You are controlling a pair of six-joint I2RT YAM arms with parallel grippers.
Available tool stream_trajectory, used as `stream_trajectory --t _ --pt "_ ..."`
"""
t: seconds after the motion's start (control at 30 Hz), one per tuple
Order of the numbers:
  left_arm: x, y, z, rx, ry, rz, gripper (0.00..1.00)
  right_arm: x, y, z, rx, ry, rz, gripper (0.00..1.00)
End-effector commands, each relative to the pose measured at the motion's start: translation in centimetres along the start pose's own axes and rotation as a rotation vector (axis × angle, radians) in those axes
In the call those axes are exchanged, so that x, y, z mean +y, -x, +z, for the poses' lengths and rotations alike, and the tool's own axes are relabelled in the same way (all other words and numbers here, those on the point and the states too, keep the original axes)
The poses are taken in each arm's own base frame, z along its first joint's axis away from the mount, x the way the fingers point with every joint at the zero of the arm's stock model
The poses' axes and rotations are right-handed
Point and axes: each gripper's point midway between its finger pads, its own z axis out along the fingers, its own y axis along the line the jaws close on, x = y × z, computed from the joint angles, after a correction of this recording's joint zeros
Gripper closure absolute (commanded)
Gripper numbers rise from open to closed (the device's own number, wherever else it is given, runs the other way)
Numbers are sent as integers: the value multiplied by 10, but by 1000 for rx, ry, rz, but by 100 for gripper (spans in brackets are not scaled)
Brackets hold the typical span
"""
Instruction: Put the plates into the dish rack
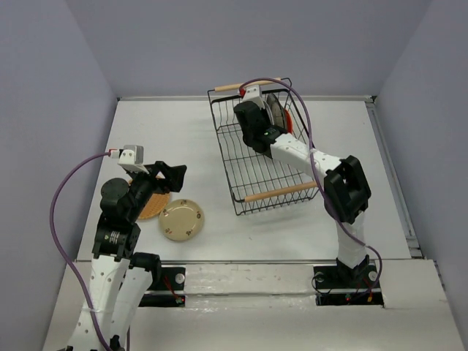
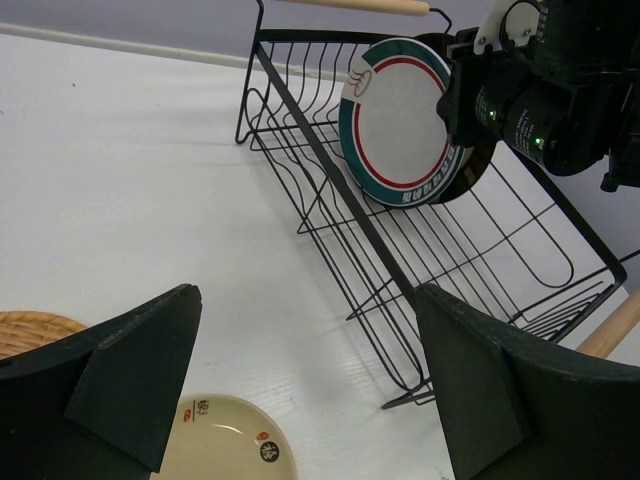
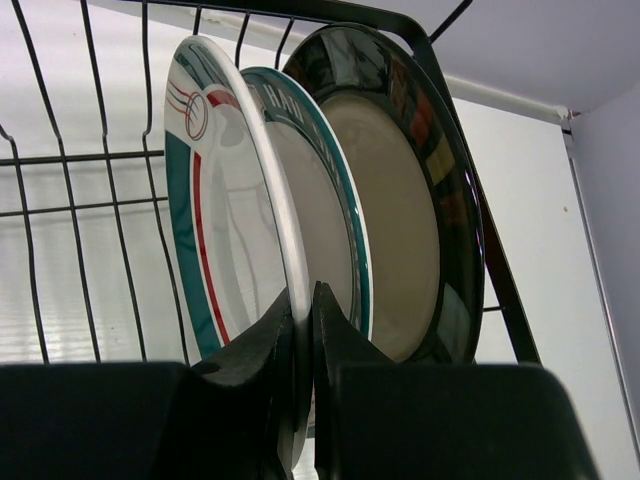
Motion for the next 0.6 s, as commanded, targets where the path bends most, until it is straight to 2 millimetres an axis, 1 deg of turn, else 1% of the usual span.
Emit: stream_trajectory --t 0.0,0.07,0.1,0.2,0.33,0.43,0.5,0.53,0.57 --pt "-2 7 1 -30 -14 14 1 -14 31 2 -67 -34 131 93" --pt "-1 6 2 -27 -13 13 1 -7 29 6 -65 -22 127 93" --pt "-2 7 2 -29 -13 13 1 -9 28 11 -61 -25 128 93" --pt "-1 7 2 -28 -11 11 1 1 24 17 -54 -9 113 93" --pt "0 6 2 -26 -7 11 1 10 15 22 -40 8 97 93" --pt "1 6 3 -26 -3 7 1 14 13 23 -35 24 89 93" --pt "1 5 3 -24 0 6 1 12 13 22 -33 16 84 87" --pt "2 5 3 -23 2 4 1 9 15 21 -37 11 89 74" --pt "2 5 3 -24 5 3 1 5 21 17 -45 11 98 65"
